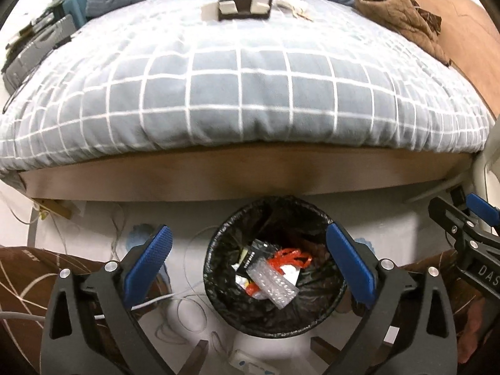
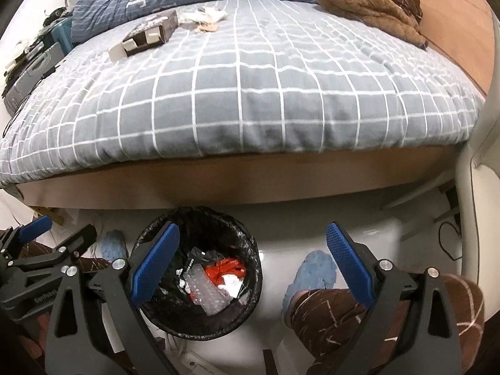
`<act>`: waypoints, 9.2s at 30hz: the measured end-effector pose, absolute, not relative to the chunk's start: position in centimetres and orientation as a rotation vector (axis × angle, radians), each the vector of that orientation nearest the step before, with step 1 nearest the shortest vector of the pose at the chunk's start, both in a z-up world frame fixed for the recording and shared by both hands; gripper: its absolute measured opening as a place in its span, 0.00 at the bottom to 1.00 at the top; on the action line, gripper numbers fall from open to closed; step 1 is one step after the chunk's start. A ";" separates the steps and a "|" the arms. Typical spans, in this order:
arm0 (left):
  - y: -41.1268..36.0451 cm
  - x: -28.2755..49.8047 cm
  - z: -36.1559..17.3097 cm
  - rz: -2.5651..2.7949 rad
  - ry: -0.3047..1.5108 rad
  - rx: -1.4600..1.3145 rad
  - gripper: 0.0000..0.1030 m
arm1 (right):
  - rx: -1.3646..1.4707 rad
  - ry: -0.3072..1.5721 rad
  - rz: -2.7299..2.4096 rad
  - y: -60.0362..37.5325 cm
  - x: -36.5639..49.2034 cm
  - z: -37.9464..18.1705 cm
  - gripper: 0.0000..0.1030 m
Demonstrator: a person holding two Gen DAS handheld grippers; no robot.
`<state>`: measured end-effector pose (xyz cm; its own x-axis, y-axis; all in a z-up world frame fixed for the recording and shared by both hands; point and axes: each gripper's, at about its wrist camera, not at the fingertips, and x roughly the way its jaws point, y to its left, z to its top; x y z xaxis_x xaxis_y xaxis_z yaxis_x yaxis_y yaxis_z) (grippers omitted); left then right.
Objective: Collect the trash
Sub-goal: 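Move both tools back over the bed toward the brown box and tissue packet, then grasp the brown snack box with the left tool while the right tool grasps the white tissue packet, then lift the box and tissue packet and carry both over the bin, then open the left tool to drop the box while the right tool drops the tissue packet into the bin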
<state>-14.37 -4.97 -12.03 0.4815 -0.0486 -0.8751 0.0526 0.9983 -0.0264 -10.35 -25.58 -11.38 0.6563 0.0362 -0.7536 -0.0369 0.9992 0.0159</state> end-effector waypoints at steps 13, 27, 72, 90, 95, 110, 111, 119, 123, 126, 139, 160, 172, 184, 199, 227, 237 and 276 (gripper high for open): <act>-3.1 -13.7 -6.8 -0.015 0.974 0.028 0.94 | -0.037 0.762 0.100 -23.6 -9.3 -5.9 0.89; -1.9 -11.5 -1.3 0.014 0.906 0.014 0.94 | -0.053 0.673 0.120 -22.6 -7.5 -0.2 0.89; -6.9 18.7 -7.6 -0.020 1.006 0.023 0.95 | -0.074 0.736 0.277 -20.3 31.6 -0.4 0.84; -6.9 18.5 -10.0 0.005 0.986 -0.012 0.87 | -0.107 0.776 0.337 -17.3 35.4 -3.3 0.37; -6.8 18.3 -10.1 -0.005 0.966 -0.014 0.87 | -0.130 0.763 0.313 -17.0 34.9 -3.5 0.31; -6.2 16.4 -9.5 -0.036 0.923 -0.024 0.87 | -0.115 0.685 0.246 -17.1 31.8 -1.8 0.25; -6.1 16.2 -9.3 -0.035 0.914 -0.020 0.87 | -0.115 0.682 0.241 -17.2 31.5 -1.7 0.25; -6.3 15.1 -8.2 -0.049 0.901 -0.016 0.87 | -0.111 0.666 0.205 -17.6 28.9 -0.7 0.22; -6.4 14.2 -7.6 -0.059 0.900 -0.006 0.87 | -0.108 0.665 0.189 -18.0 27.8 -0.3 0.21; -6.3 13.3 -7.2 -0.065 0.898 0.003 0.87 | -0.090 0.658 0.177 -18.7 26.6 0.0 0.20; -6.5 9.2 -4.7 -0.088 0.886 -0.010 0.87 | -0.059 0.630 0.149 -19.7 20.5 1.2 0.20; -5.0 3.0 -3.1 -0.082 0.906 -0.051 0.87 | -0.025 0.622 0.117 -21.5 10.2 1.5 0.19; -4.7 1.9 -1.7 -0.065 0.909 -0.048 0.87 | -0.054 0.615 0.139 -20.7 5.1 1.1 0.19; -4.3 1.5 0.7 -0.065 0.888 -0.057 0.87 | -0.046 0.609 0.139 -21.2 0.3 1.0 0.19; -4.2 0.2 2.0 -0.065 0.877 -0.057 0.87 | -0.035 0.630 0.138 -21.9 -5.7 0.1 0.19; -5.3 -1.7 1.9 -0.025 0.777 -0.067 0.87 | -0.032 0.695 0.120 -23.6 -14.3 -4.2 0.19; -5.9 -1.0 0.5 -0.035 0.801 -0.065 0.87 | -0.031 0.723 0.102 -24.3 -15.6 -5.8 0.19; -9.0 6.2 -13.6 -0.085 1.077 -0.022 0.90 | -0.012 0.936 -0.023 -28.6 -10.9 -15.2 0.19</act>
